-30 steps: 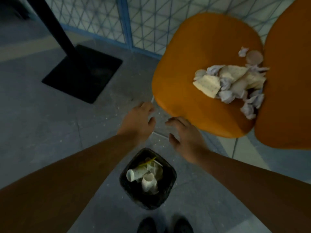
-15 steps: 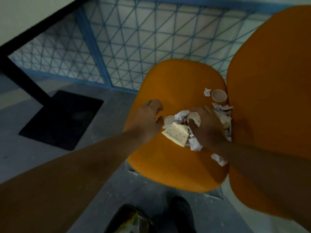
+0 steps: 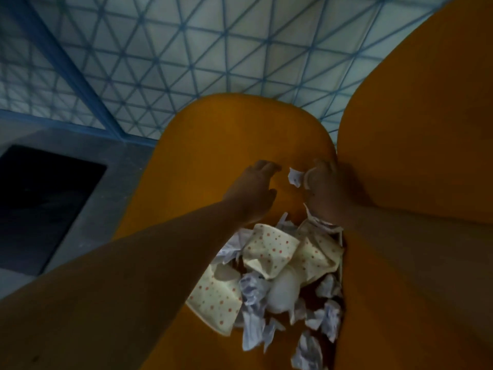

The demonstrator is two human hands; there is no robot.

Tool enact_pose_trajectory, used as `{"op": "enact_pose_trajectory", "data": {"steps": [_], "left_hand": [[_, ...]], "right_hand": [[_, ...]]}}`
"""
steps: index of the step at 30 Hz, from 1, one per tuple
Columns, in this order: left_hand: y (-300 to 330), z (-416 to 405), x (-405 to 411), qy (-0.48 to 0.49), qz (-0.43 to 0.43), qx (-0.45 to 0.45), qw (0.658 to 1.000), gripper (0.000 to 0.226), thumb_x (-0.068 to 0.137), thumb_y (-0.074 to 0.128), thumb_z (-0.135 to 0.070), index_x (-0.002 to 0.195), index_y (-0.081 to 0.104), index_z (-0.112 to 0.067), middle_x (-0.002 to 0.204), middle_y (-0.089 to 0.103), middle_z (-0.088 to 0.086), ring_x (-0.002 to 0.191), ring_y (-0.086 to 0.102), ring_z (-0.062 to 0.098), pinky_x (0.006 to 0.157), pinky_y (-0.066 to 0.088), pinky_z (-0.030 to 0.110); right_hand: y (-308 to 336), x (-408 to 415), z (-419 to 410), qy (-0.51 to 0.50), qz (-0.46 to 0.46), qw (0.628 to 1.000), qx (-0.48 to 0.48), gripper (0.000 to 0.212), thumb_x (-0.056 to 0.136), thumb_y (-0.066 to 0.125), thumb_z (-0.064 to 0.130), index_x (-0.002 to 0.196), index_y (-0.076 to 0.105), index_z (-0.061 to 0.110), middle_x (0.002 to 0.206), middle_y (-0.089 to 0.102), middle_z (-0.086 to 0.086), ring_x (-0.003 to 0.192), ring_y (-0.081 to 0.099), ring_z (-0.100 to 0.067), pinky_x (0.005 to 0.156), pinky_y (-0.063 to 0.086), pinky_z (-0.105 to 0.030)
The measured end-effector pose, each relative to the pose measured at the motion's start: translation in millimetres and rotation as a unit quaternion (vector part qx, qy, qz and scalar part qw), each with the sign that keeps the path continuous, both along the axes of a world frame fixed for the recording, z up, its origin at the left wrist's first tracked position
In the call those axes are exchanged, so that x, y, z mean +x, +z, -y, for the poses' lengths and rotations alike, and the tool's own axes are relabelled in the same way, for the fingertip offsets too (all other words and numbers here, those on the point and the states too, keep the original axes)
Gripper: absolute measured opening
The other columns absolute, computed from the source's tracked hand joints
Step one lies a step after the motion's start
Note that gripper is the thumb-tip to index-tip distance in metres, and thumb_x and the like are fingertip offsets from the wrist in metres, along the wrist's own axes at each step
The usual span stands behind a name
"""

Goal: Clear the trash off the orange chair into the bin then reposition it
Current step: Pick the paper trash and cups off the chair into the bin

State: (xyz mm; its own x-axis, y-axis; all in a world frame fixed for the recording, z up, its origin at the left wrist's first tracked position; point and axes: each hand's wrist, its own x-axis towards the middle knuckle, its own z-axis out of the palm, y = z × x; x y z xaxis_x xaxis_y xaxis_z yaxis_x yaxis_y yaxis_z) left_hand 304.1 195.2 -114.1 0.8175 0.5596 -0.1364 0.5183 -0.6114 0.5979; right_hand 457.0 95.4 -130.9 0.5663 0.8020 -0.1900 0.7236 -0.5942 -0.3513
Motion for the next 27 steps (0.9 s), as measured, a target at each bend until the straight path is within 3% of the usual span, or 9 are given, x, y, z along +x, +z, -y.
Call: {"op": "enact_pose_trajectory", "data": {"steps": [4,7,9,11,13,18,22,25,27], "left_hand": [[-19.8,-8.6,45.1,-0.058,-0.024,0.022,0.998,0.059,0.096,0.052,-0.014,0.149,0.026,-0.021,0.158,0.022,0.003,0.143,0.023,0.026,0.112,0.022,0.033],[-33.4,-7.5,62.4,-0.113,-0.049,0.066,0.99,0.055,0.099,0.047,-0.025,0.149,0.025,-0.024,0.158,0.023,-0.001,0.145,0.014,0.023,0.115,0.01,0.034],[-42.4,-8.0,65.3,-0.099,-0.075,0.083,0.989,0.048,0.097,0.048,-0.033,0.143,0.038,-0.027,0.152,0.035,-0.001,0.141,0.022,0.027,0.111,0.026,0.046],[-46.9,-10.4,62.2,-0.074,-0.065,0.092,0.991,0.033,0.096,0.05,-0.034,0.127,0.053,-0.022,0.134,0.051,0.005,0.124,0.039,0.029,0.097,0.04,0.043],[-44.4,-11.8,54.9,-0.046,0.0,0.047,0.998,0.023,0.095,0.053,-0.032,0.109,0.058,-0.014,0.113,0.056,0.01,0.103,0.049,0.03,0.083,0.046,0.043],[-31.6,-19.5,20.6,0.018,0.074,0.001,0.997,0.016,0.093,0.058,-0.022,0.101,0.053,-0.009,0.1,0.06,0.013,0.085,0.057,0.03,0.07,0.051,0.043],[-14.7,-22.9,-20.0,0.049,0.116,0.01,0.992,0.02,0.093,0.059,-0.023,0.107,0.051,-0.011,0.091,0.059,0.003,0.077,0.056,0.023,0.061,0.047,0.035],[-1.7,-19.1,-58.4,0.078,0.122,0.02,0.989,0.016,0.093,0.059,-0.026,0.103,0.056,-0.014,0.085,0.056,0.001,0.072,0.054,0.021,0.059,0.036,0.026],[9.8,-13.0,-87.4,0.089,0.133,0.028,0.987,0.017,0.091,0.062,-0.027,0.104,0.061,-0.016,0.094,0.062,0.006,0.078,0.06,0.025,0.061,0.046,0.031]], "right_hand": [[-15.0,20.1,-11.9,-0.015,-0.008,0.999,-0.045,0.076,0.085,0.065,0.012,0.147,0.021,0.006,0.153,0.024,-0.018,0.14,0.023,-0.035,0.111,0.025,-0.043],[-26.0,23.6,-17.6,0.01,0.002,0.997,-0.079,0.069,0.091,0.049,0.042,0.145,0.023,0.008,0.153,0.021,-0.018,0.14,0.02,-0.036,0.113,0.021,-0.045],[-29.0,22.3,-19.0,0.003,-0.001,0.995,-0.096,0.067,0.09,0.033,0.052,0.14,0.031,0.008,0.149,0.026,-0.019,0.136,0.025,-0.038,0.111,0.025,-0.047],[-24.8,18.3,-19.4,0.011,0.02,0.993,-0.117,0.053,0.097,0.037,0.037,0.139,0.033,0.005,0.146,0.029,-0.018,0.133,0.028,-0.039,0.111,0.026,-0.047],[-23.8,20.2,-18.7,0.003,0.035,0.994,-0.103,0.049,0.096,0.046,0.028,0.138,0.034,0.005,0.143,0.032,-0.018,0.129,0.032,-0.039,0.106,0.03,-0.045],[-13.4,17.2,-14.5,0.045,0.045,0.995,-0.076,0.046,0.085,0.063,0.032,0.123,0.048,0.01,0.129,0.047,-0.016,0.119,0.043,-0.038,0.093,0.037,-0.042],[-0.3,-9.4,-16.5,0.069,0.003,0.996,-0.049,0.06,0.067,0.035,0.059,0.104,0.057,0.017,0.118,0.053,-0.007,0.109,0.048,-0.029,0.091,0.039,-0.04],[24.0,-49.6,-10.9,0.052,-0.036,0.998,0.018,0.047,0.077,0.066,0.036,0.119,0.054,0.017,0.129,0.047,-0.006,0.116,0.045,-0.03,0.095,0.042,-0.047],[38.3,-78.2,-3.5,0.064,-0.045,0.995,0.068,0.056,0.078,0.071,0.03,0.128,0.05,0.018,0.134,0.043,-0.005,0.118,0.044,-0.032,0.092,0.045,-0.047]]}}
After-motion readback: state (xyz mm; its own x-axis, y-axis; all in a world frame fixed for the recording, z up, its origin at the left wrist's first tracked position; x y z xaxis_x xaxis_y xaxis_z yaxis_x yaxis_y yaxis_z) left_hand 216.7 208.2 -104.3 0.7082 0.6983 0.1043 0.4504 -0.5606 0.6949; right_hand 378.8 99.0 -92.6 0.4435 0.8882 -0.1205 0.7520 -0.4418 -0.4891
